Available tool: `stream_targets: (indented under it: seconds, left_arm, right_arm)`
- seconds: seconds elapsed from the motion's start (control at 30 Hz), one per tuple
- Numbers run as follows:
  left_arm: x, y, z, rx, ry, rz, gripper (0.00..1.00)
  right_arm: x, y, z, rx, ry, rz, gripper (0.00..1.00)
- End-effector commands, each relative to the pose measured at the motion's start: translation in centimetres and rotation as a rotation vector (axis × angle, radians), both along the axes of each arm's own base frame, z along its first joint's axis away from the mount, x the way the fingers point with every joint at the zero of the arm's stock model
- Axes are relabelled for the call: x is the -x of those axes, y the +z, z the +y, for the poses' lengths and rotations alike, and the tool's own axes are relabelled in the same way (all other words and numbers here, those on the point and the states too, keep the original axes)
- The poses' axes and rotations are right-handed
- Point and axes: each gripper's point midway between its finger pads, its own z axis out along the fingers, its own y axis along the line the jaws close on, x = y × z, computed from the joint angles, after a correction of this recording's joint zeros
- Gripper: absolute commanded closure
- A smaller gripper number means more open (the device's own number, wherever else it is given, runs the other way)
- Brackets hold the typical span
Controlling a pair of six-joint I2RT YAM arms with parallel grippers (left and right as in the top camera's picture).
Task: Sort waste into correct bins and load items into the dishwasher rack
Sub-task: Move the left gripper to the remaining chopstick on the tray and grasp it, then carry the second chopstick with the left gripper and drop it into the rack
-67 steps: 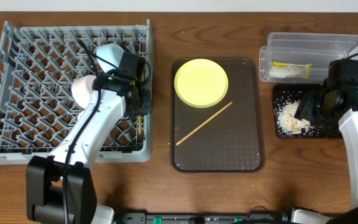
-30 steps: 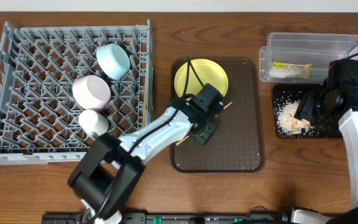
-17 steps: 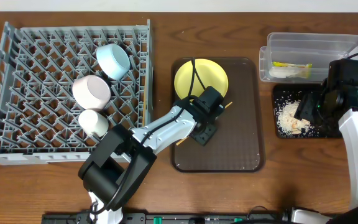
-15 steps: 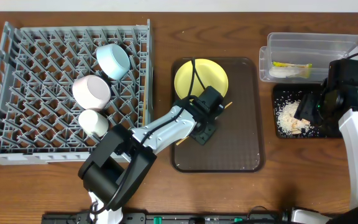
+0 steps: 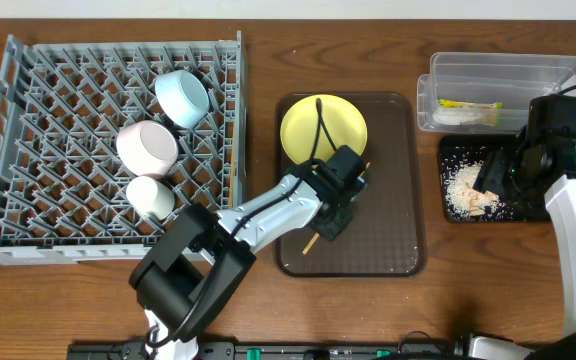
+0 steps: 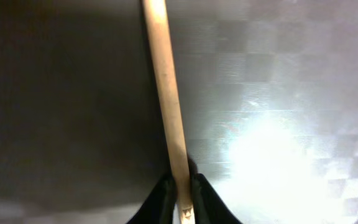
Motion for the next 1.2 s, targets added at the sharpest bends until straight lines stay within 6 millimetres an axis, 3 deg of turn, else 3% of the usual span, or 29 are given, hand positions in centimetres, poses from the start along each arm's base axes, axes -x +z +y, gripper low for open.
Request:
stream_targets:
  seconds: [0.0,0.2,0.33,0.5,0.6,0.73,0.87,0.97,1.17]
  left_arm:
    - [1.3,-1.1,-0.3,-0.018,-0.031,0.038,0.91]
    - [2.5,-1.0,-1.1,-0.023,-0.069,0.041,0.94]
    - [2.6,0.3,-1.6,-0.006,-0.08,0.023,0.94]
    - [1.5,4.7,-2.4,0.075,-0.074,-0.062,0.94]
    - [0.0,7.6,-1.6,0.096,-0.037,-0.154,0.94]
    - [-2.8,12.0,1.2,0.124,0.104,-0.273,0.94]
    - [-5.3,15.0,4.9,0.161,0.227,-0.332,0.94]
    - [-7.5,15.8,9.0,0.156,0.376,-0.344,0.94]
    - [-10.8,15.6,16.5,0.115,0.586,-0.354,0.94]
  right_arm:
    - [0.1,0.5,-0.2,0.006,0.003,-0.016,0.31]
    - [0.1,0.5,-0.2,0.006,0.003,-0.017,0.31]
    - [0.1,0.5,-0.2,0.006,0.003,-0.017,0.31]
    - [0.1,0.5,-0.2,0.006,0.003,-0.017,0.31]
    - [0.1,0.5,-0.2,0.006,0.003,-0.016,0.31]
    - [0.1,0.5,-0.2,0.006,0.003,-0.017,0.31]
    - [0.1,0.5,-0.2,0.006,0.003,-0.016,0.31]
    - [0.1,0.5,-0.2,0.006,0.003,-0.016,0.31]
    - [0.1,0.5,-0.2,0.006,0.003,-0.017,0.31]
